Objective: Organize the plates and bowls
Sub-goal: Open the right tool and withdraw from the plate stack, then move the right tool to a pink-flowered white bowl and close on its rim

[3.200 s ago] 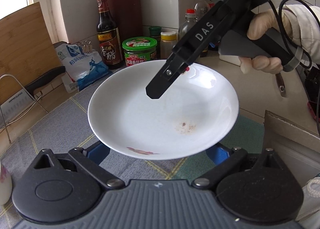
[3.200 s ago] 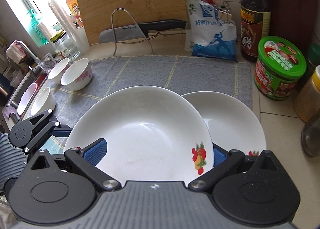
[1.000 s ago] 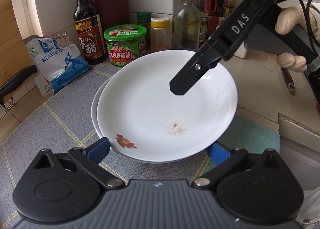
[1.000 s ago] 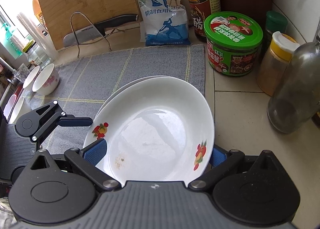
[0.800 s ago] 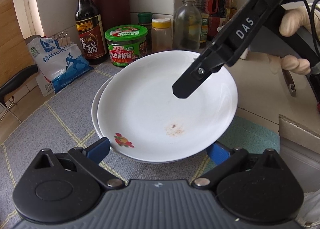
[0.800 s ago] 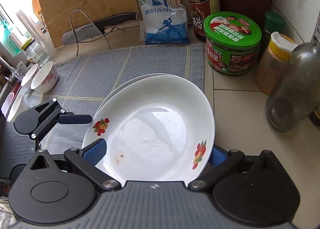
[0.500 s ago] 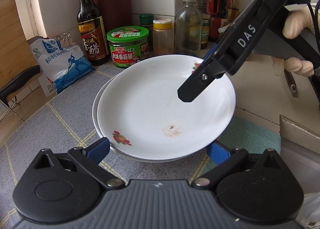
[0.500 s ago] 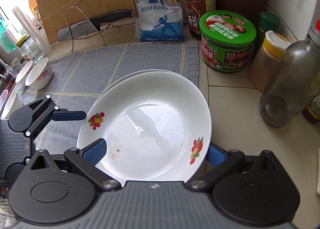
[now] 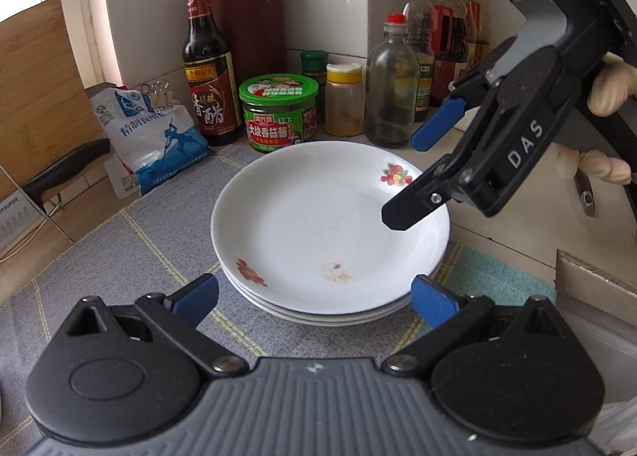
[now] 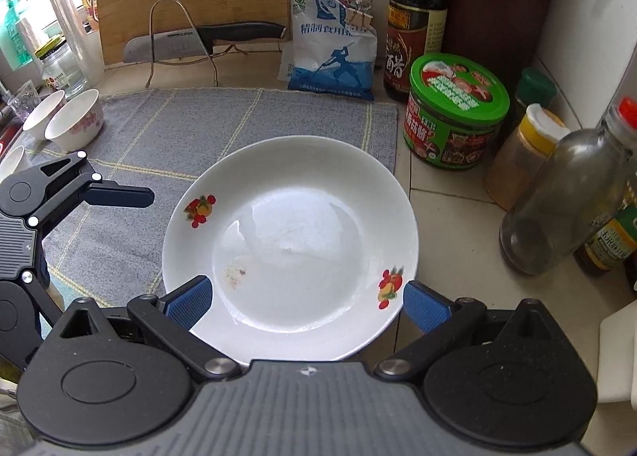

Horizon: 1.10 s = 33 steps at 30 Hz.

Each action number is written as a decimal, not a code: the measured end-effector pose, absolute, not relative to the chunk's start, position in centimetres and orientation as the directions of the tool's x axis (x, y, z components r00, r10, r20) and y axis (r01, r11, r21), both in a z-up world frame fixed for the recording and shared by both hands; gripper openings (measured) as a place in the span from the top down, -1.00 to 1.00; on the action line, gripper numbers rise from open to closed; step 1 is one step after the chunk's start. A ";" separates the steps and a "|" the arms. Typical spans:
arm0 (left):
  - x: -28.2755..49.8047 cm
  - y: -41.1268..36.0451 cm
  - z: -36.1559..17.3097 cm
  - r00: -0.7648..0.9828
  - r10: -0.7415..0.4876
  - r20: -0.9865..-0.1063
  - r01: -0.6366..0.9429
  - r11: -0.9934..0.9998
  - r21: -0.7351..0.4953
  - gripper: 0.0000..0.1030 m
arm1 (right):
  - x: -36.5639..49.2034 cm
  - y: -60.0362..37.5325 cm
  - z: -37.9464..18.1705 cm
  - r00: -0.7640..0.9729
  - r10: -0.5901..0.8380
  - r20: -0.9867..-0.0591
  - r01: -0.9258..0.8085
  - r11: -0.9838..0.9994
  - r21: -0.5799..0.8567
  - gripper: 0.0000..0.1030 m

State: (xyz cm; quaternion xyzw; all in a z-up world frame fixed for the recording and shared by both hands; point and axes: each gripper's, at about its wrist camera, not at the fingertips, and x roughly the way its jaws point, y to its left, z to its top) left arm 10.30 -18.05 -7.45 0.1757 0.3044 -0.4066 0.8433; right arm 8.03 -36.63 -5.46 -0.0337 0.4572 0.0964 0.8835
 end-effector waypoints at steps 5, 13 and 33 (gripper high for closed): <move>9.5 -15.7 -5.7 0.554 -0.557 -0.619 0.744 0.664 0.069 -0.99 | 7.0 -34.2 -3.5 0.675 0.070 -0.734 -0.193 0.978 -0.084 -1.00; 7.5 -9.1 -4.8 0.623 -0.491 -0.609 0.650 0.759 0.052 -0.99 | 5.9 -27.8 -1.0 0.793 0.088 -0.603 -0.216 0.966 -0.143 -1.00; 2.9 13.2 -6.3 0.780 -0.119 -0.614 0.190 0.981 0.051 -0.99 | 7.6 -7.9 -3.0 0.678 0.397 -0.618 -0.508 0.862 -0.004 -1.00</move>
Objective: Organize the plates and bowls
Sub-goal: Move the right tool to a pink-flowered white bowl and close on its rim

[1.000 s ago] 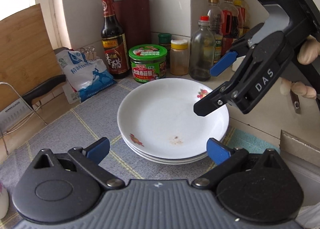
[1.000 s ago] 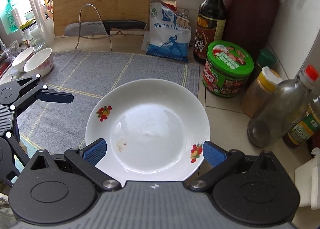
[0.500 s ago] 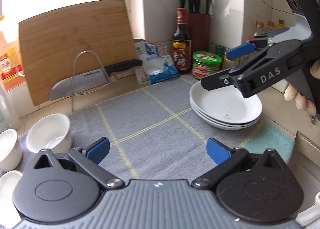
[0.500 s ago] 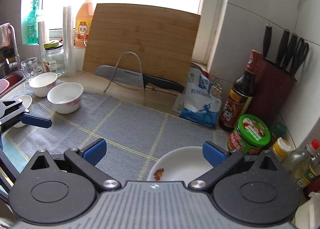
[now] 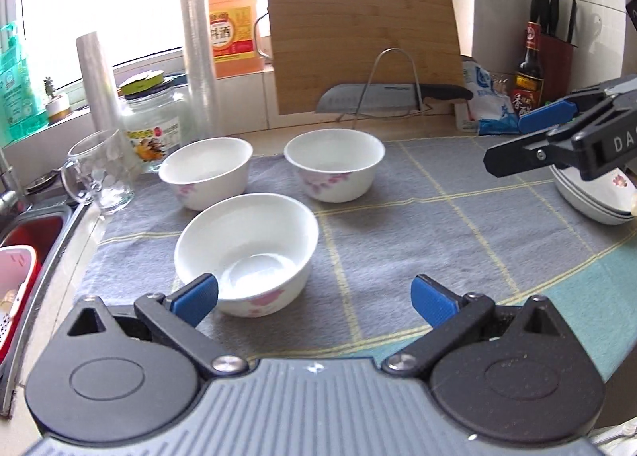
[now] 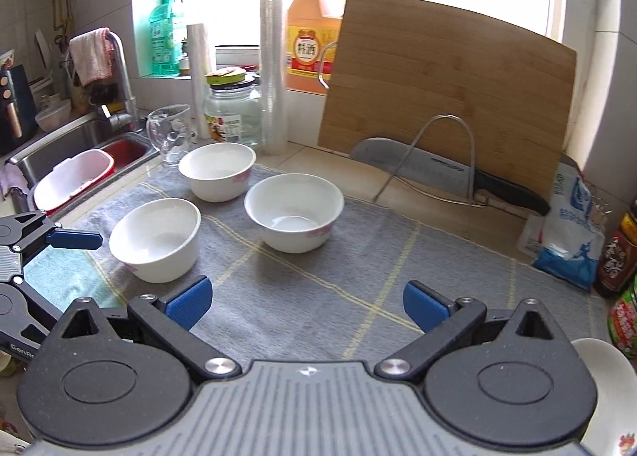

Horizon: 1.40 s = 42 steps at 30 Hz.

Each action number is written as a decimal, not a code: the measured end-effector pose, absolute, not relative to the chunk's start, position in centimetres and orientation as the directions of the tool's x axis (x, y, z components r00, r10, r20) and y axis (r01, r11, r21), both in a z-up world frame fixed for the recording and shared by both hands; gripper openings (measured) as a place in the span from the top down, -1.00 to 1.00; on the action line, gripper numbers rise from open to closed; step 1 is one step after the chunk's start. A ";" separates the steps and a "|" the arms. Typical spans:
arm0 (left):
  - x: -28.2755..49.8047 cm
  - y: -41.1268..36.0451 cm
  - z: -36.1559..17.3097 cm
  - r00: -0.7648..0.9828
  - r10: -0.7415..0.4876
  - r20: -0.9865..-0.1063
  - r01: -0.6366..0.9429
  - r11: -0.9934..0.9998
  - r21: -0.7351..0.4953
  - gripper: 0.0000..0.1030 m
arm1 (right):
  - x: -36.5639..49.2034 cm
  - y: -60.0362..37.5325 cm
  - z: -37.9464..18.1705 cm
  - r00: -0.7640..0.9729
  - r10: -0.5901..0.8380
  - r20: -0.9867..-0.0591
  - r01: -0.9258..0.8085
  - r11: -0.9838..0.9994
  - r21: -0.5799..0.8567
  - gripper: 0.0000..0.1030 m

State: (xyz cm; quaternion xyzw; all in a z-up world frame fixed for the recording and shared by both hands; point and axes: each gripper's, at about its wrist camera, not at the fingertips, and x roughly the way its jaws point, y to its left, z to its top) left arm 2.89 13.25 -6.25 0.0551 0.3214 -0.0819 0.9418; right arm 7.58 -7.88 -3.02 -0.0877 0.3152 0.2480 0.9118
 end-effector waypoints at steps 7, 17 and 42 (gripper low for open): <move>3.6 16.8 -8.6 0.776 -0.081 -0.625 0.138 0.989 0.044 -0.99 | 8.9 -2.4 -4.1 0.618 0.448 -0.646 -0.590 0.807 -0.004 -1.00; 5.5 17.7 -9.7 0.778 -0.113 -0.618 0.172 0.984 0.036 -0.94 | 11.1 2.9 -5.3 0.546 0.503 -0.670 -0.683 0.731 -0.007 -1.00; 7.1 17.5 -10.4 0.762 -0.189 -0.620 0.236 0.972 -0.006 -0.63 | 16.8 7.8 -8.0 0.392 0.519 -0.760 -0.768 0.639 0.040 -0.53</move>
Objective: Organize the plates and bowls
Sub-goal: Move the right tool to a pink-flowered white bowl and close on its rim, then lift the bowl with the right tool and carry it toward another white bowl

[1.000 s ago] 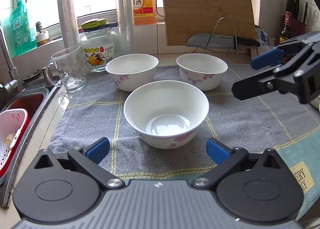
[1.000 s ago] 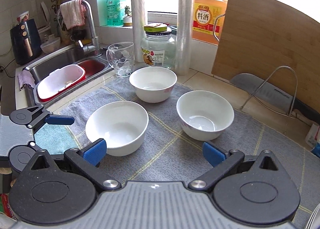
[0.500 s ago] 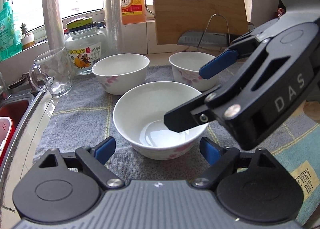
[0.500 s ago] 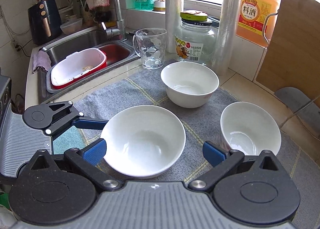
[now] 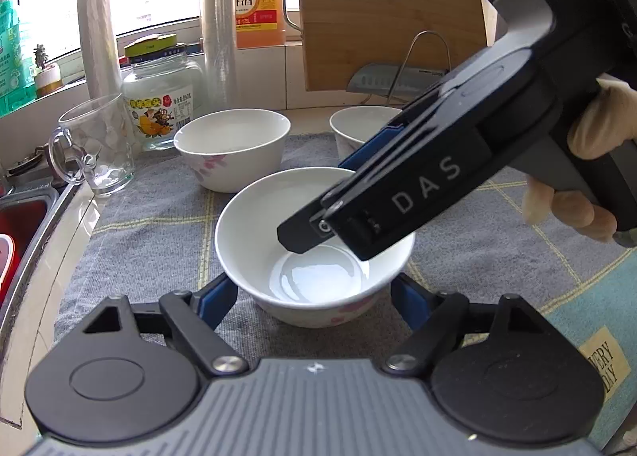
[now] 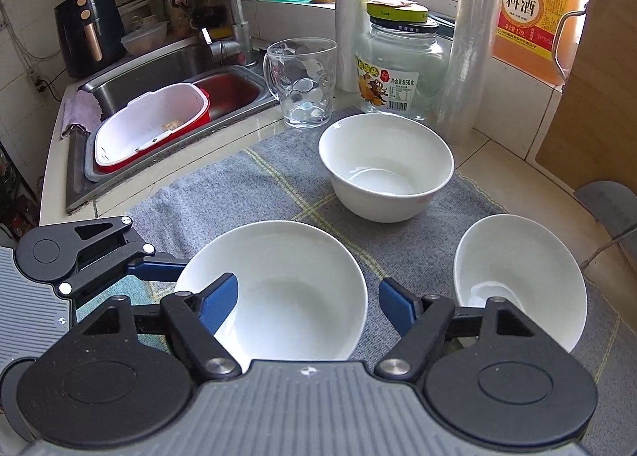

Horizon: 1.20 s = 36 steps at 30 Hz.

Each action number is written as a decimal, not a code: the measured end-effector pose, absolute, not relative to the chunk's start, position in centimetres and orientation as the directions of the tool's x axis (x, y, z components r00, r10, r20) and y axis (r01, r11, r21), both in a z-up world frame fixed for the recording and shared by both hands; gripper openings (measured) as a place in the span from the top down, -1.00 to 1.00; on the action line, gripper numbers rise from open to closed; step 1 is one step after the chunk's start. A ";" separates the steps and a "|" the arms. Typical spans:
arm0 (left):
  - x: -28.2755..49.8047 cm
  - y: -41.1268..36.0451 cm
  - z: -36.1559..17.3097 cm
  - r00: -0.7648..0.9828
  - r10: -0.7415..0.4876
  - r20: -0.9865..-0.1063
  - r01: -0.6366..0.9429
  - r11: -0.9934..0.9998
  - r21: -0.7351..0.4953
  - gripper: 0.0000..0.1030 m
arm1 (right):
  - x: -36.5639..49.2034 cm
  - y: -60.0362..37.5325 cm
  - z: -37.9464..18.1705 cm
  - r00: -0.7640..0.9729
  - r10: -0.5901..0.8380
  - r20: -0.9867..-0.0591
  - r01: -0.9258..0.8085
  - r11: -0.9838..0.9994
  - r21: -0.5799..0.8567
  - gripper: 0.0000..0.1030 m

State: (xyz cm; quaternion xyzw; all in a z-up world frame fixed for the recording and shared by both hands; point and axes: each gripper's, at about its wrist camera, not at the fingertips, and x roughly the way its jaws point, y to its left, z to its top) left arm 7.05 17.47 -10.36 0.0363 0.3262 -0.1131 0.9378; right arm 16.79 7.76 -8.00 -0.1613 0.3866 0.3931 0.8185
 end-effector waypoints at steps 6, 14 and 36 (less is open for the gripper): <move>7.2 17.4 -10.3 0.758 -0.184 -0.626 0.240 0.971 0.005 -0.63 | 17.1 7.7 -8.3 0.369 0.524 -0.768 -0.772 0.632 0.060 -0.41; 7.4 17.4 -10.2 0.755 -0.182 -0.630 0.250 0.968 0.020 -0.63 | 17.2 7.6 -8.1 0.345 0.537 -0.770 -0.780 0.620 0.083 -0.41; 5.3 14.7 -7.3 0.732 -0.260 -0.629 0.356 0.934 0.028 -0.62 | 14.4 3.1 -6.3 0.353 0.545 -0.761 -0.735 0.665 0.135 -0.42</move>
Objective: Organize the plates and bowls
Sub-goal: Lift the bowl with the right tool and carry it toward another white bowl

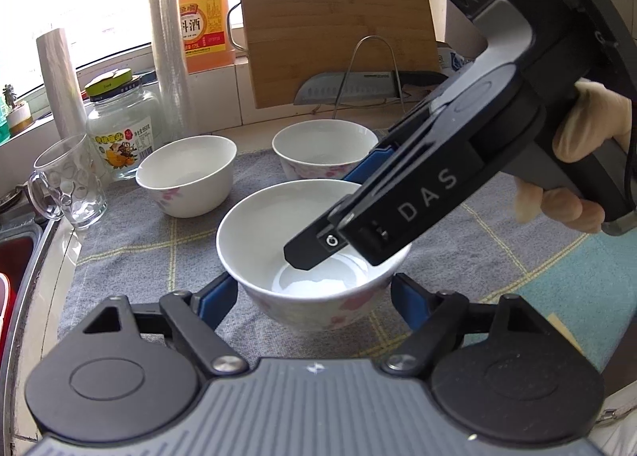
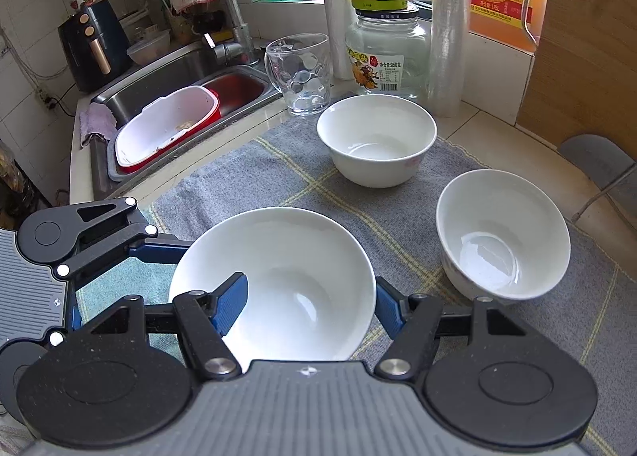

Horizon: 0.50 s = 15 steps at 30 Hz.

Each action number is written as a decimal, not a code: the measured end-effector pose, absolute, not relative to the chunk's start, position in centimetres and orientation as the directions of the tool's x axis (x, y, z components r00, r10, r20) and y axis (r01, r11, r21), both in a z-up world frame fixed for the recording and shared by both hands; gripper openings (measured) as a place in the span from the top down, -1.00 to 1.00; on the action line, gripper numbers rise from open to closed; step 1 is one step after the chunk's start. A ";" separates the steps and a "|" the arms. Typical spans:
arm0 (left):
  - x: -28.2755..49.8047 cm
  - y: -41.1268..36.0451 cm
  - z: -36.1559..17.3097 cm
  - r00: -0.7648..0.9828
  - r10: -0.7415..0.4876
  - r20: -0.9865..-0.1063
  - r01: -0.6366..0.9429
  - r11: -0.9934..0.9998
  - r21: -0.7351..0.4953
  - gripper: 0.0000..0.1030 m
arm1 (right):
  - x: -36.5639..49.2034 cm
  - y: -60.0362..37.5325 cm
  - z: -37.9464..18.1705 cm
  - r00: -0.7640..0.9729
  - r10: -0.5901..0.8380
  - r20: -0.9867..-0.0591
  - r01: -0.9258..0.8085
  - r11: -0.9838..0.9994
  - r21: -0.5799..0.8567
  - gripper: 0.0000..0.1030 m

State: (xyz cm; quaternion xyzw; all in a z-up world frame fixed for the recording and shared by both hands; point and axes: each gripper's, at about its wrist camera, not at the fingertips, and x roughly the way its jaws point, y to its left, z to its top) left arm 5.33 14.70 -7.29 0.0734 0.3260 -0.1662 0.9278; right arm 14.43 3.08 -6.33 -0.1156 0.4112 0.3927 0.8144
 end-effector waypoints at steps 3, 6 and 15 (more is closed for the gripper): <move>5.0 13.4 -7.1 0.723 -0.283 -0.630 0.389 0.921 0.033 -0.62 | 13.6 1.4 -6.2 0.371 0.537 -0.758 -0.714 0.687 0.138 -0.42; 4.8 12.0 -7.0 0.713 -0.311 -0.628 0.422 0.906 0.030 -0.62 | 12.8 -0.5 -6.0 0.390 0.527 -0.756 -0.689 0.711 0.140 -0.42; 4.4 7.8 -7.2 0.671 -0.396 -0.627 0.519 0.855 0.016 -0.62 | 10.7 -6.1 -6.1 0.440 0.474 -0.763 -0.606 0.784 0.138 -0.42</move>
